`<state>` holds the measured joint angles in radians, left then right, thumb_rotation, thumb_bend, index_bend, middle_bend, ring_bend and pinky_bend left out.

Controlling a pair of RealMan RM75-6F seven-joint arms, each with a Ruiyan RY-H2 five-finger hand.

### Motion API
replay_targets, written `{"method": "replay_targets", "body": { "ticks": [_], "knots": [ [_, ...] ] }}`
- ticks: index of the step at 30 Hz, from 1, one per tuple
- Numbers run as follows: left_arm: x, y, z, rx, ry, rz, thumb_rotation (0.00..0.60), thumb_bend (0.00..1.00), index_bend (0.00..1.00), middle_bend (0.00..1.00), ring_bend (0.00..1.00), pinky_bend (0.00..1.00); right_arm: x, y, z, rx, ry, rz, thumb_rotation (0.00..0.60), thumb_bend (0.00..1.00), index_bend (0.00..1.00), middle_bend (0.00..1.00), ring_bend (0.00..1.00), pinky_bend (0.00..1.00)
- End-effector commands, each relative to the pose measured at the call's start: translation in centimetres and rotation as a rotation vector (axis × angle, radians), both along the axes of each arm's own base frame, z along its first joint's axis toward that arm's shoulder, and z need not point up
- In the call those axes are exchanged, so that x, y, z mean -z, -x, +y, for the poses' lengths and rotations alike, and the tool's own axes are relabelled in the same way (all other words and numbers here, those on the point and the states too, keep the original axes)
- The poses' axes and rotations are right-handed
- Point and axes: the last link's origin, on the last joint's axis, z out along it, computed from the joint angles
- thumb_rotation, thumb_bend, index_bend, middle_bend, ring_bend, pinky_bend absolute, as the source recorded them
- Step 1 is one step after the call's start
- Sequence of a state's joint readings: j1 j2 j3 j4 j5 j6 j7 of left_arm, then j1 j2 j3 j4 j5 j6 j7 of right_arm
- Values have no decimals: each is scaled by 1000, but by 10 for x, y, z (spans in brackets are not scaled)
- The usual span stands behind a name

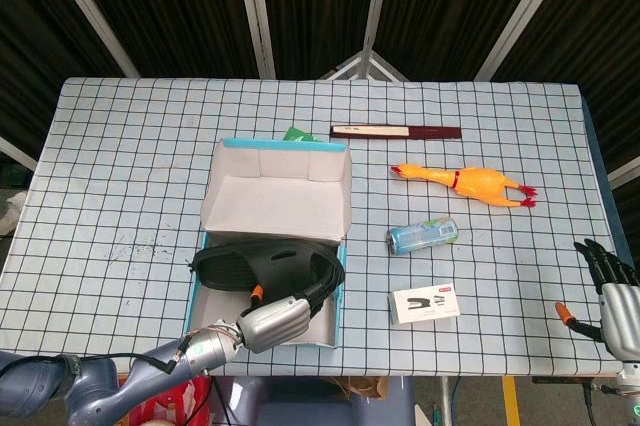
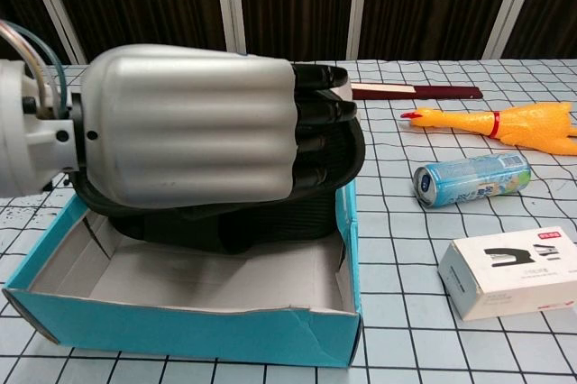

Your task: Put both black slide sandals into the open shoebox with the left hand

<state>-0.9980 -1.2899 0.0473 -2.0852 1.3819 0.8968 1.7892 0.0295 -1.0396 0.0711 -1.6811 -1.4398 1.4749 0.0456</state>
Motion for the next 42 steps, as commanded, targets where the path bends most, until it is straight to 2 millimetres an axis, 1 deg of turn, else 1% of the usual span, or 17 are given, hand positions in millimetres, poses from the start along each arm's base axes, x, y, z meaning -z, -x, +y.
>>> {"method": "replay_targets", "body": {
  "ticks": [1, 14, 25, 36, 42],
  "knots": [
    [3, 0, -1, 3, 11, 0, 600, 526, 605, 573, 96, 126, 0, 0, 0, 0, 1, -1, 600, 254, 138, 118, 167, 201],
    [18, 0, -9, 22, 82, -12, 600, 526, 606, 573, 96, 126, -2, 0, 1, 1, 6, -6, 600, 254, 139, 118, 167, 200],
    [24, 2, -19, 3, 123, -4, 600, 526, 606, 573, 96, 126, -3, 0, 2, 2, 8, -8, 600, 254, 138, 118, 167, 201],
    [36, 9, -18, -30, 147, 24, 600, 526, 606, 573, 96, 126, -3, 1, 2, 7, 9, -11, 600, 254, 139, 118, 167, 200],
    [37, 16, -18, -50, 151, 34, 600, 526, 606, 573, 96, 125, -3, 1, 1, 9, 8, -9, 600, 253, 139, 118, 167, 201]
  ]
}}
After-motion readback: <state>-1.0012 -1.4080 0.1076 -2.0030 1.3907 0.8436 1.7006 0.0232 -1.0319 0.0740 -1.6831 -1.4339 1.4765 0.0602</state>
